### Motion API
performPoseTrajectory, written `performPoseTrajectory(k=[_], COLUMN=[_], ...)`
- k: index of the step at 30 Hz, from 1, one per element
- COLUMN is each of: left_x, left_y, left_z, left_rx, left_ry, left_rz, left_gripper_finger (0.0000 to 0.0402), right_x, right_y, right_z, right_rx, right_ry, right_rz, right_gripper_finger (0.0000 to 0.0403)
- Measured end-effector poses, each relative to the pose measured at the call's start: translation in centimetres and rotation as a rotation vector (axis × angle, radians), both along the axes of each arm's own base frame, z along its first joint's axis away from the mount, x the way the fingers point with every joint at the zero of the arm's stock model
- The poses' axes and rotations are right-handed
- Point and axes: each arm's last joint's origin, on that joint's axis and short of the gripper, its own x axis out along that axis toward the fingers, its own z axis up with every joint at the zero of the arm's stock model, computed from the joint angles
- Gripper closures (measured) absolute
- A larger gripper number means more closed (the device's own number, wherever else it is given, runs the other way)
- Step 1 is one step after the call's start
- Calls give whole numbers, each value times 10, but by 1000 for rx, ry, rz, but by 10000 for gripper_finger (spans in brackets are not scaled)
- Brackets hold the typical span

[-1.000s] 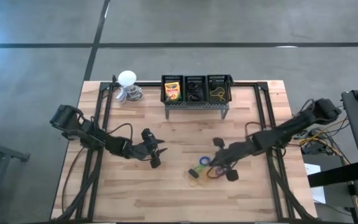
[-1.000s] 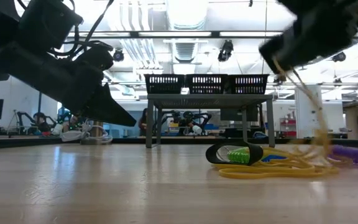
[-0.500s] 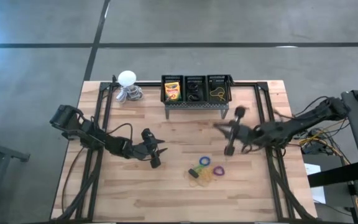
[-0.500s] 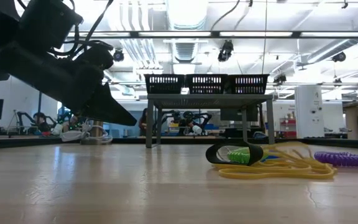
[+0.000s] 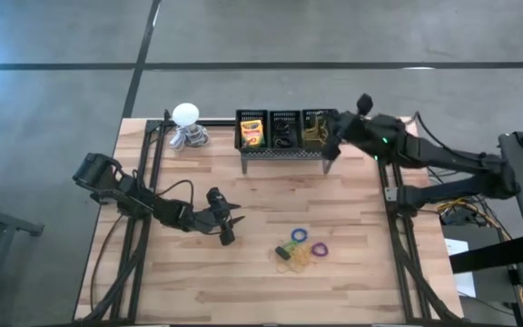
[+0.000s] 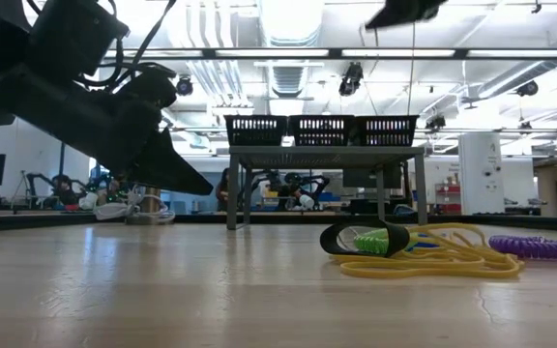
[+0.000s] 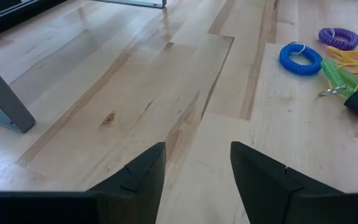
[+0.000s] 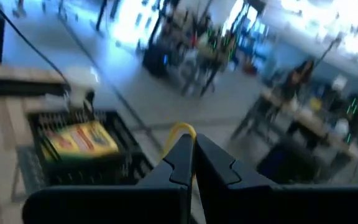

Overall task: Pick & Place Office Desk Supplies
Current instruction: Put the yellow rubber band into the right black bin on the shelf

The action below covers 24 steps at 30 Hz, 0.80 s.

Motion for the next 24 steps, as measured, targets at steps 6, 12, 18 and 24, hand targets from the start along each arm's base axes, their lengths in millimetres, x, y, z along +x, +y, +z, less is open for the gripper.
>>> performPoseTrajectory(k=[6,12,18,24], left_x=[0,0,0,0], left_y=[0,0,0,0], left_z=[0,-1,-1,-1], left_rx=[2,2,2,2], left_ry=[6,7,6,7], left_rz=[0,0,0,1], left_gripper_finger=[215,215,215,215], right_x=[-1,3,7,1], right_y=[-41,-55,-57,-60], right_z=[-24,-49,-58,-59], right_rx=[115,178,233,269], right_ry=[72,134,153,144], right_rz=[-108,-163,-181,-214], right_gripper_finger=[394,394,394,365])
